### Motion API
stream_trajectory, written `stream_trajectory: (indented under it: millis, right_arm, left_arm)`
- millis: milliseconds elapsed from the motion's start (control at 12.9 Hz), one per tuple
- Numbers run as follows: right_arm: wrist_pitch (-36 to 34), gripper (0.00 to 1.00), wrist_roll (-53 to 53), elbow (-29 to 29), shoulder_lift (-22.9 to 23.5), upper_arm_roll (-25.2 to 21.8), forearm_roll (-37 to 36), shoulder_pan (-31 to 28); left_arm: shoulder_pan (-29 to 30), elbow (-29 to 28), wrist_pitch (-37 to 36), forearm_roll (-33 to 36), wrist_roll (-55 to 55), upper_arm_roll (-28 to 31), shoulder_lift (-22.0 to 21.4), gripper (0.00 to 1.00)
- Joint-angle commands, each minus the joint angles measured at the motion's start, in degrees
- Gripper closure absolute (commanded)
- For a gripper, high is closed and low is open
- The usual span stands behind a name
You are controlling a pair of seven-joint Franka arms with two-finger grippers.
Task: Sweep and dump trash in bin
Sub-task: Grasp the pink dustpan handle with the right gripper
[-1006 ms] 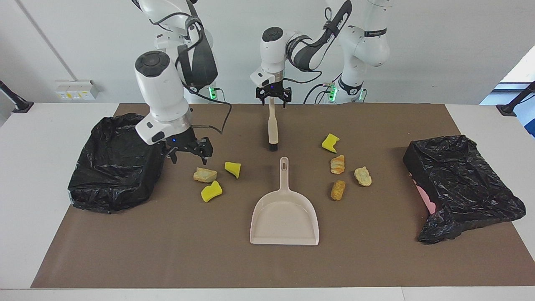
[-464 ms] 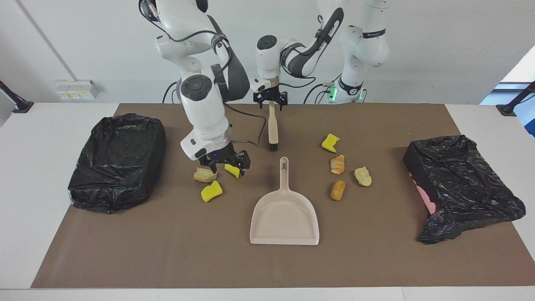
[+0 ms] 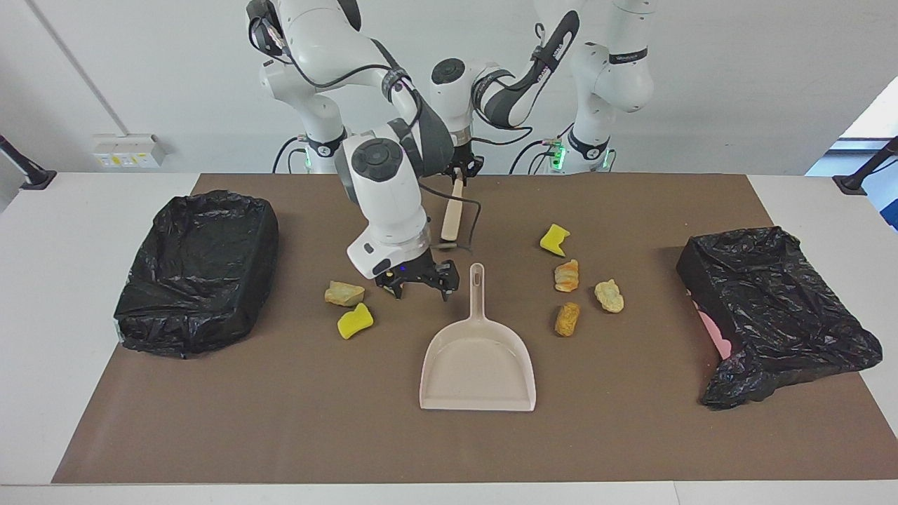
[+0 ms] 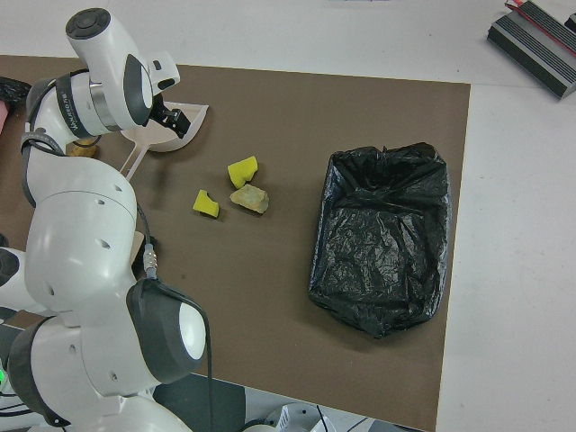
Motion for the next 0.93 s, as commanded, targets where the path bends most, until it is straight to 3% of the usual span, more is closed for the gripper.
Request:
stream_trajectory:
  millis: [0,155,309,464,851]
  right_arm:
    - [1.14,0.0,1.08,4.54,4.48,0.17,0.63,1.05]
    - [5.07,0.0,1.25,4.28,6.41,0.69,1.24,2.97]
    - [4.67,0.0,-1.1,3.31,6.51,0.79,1.59,2.64]
    - [4.74,0.0,-6.9,2.08,6.25,1.22,3.25,1.84]
    - [5.19,0.0,-6.39,0.94,5.19,1.49,3.61,5.17]
  left_arm:
    - [0.28,1.52,-6.45,-0.37,0.22,1.27,-3.5,1.0]
    - [0.64,1.52,-12.5,-0.11,0.22,1.27,-6.14,1.0]
    - [1.42,1.43,-17.61,0.42,0.57,1.45,-7.99,1.0]
    - [4.24,1.17,-22.45,0.77,1.36,1.45,-9.22,1.0]
    - [11.7,-0.14,-29.4,3.67,4.34,1.45,-12.38,1.0]
